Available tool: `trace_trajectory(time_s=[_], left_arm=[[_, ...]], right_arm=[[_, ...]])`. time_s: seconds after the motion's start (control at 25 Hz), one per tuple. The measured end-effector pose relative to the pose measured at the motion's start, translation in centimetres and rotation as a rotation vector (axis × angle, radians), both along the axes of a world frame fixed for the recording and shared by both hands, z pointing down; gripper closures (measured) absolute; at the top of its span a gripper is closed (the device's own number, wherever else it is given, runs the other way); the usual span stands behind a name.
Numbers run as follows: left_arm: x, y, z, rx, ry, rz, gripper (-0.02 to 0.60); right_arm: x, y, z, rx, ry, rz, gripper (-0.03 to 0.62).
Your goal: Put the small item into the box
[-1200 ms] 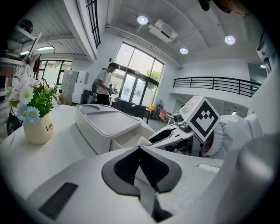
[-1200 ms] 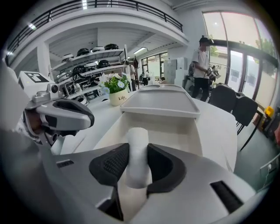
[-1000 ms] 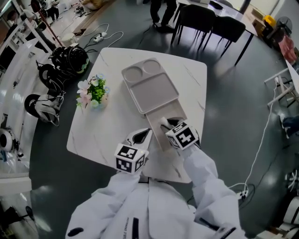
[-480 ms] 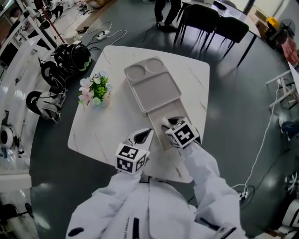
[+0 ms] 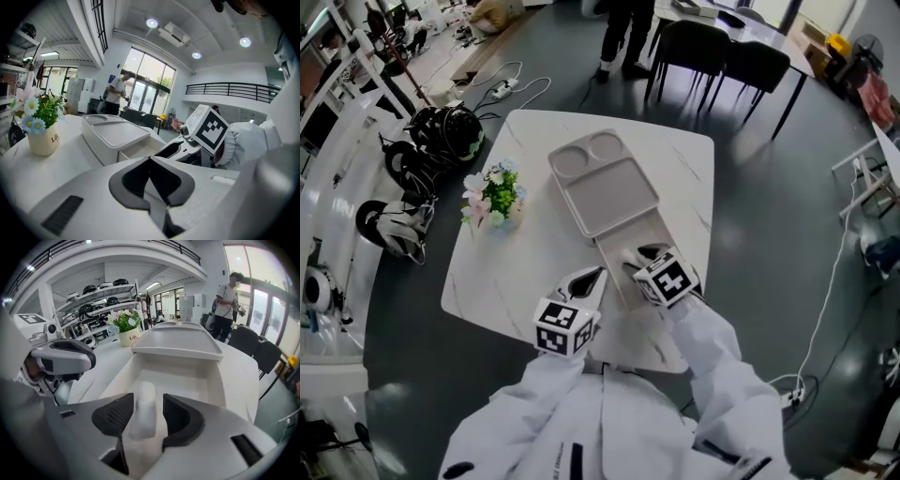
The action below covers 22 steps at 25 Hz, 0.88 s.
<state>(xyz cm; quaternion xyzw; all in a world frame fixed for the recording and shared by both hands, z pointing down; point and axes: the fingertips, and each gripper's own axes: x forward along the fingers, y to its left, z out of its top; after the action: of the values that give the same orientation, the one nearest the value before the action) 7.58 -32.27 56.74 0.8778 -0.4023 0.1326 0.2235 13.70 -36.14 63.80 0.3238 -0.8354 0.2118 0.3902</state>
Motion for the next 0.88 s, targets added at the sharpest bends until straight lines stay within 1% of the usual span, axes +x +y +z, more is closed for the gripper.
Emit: trace_trajectory(time_s=[0.08, 0.16, 0.28, 0.4, 0.68, 0.88], left_arm=[[0.0, -0.1, -0.4, 0.01, 0.004, -0.001, 0.583], [-0.1, -0.2, -0.8, 0.022, 0.008, -0.002, 0.583], [-0.1, -0.2, -1.7, 0.038, 0.014, -0.005, 0.583], [-0.1, -0.2, -2.8, 0.063, 0.025, -0.001, 0.583], [-0.6, -0.1, -4.9, 0.123, 0.036, 0.007, 0.583], [-1.0, -0.2, -6.8, 0.177, 0.046, 0.009, 0.583]], right_arm=[[0.1, 0.2, -0.2, 0.002, -0.02, 0.012, 0.408], [0.2, 0.5, -0.3, 0.005, -0.032, 0.017, 0.425], [0.6, 0.8, -1.3, 0.033, -0.049, 0.032, 0.47], [1.0, 1.0, -2.5, 0.062, -0.091, 0.07, 0.511], [1.8, 1.2, -6.2, 0.196, -0.218, 0.143, 0.599], [2.6, 1.4, -9.5, 0.301, -0.325, 0.208, 0.6]])
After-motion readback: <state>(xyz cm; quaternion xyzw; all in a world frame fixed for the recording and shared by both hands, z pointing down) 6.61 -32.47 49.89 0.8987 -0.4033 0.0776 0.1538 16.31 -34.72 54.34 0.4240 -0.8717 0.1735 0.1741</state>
